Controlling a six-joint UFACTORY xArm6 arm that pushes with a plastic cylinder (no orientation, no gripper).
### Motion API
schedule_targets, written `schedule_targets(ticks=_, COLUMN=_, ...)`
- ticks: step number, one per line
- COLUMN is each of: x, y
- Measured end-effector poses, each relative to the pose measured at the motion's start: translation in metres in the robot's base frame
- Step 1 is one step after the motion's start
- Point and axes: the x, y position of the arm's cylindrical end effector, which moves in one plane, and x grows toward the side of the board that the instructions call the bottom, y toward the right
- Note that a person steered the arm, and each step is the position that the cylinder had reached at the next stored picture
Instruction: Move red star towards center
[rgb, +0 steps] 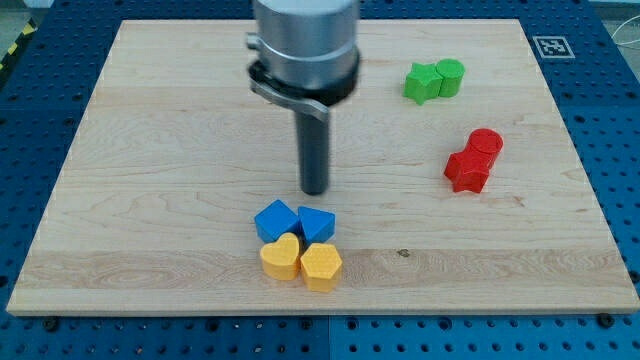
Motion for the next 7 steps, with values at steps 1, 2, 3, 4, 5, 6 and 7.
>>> schedule_targets(ticks=1, x=0.025, y=0.050)
schedule_targets(ticks=2, x=0.025, y=0.122)
schedule_targets(ticks=3, x=0.024, y=0.188)
schedule_targets(ticks=4, x=-0.003, y=0.193)
schedule_targets(ticks=5, x=-0.029, y=0.179)
schedule_targets(ticks=6, x=-0.039, y=0.161)
schedule_targets(ticks=7, x=-0.041, y=0.142)
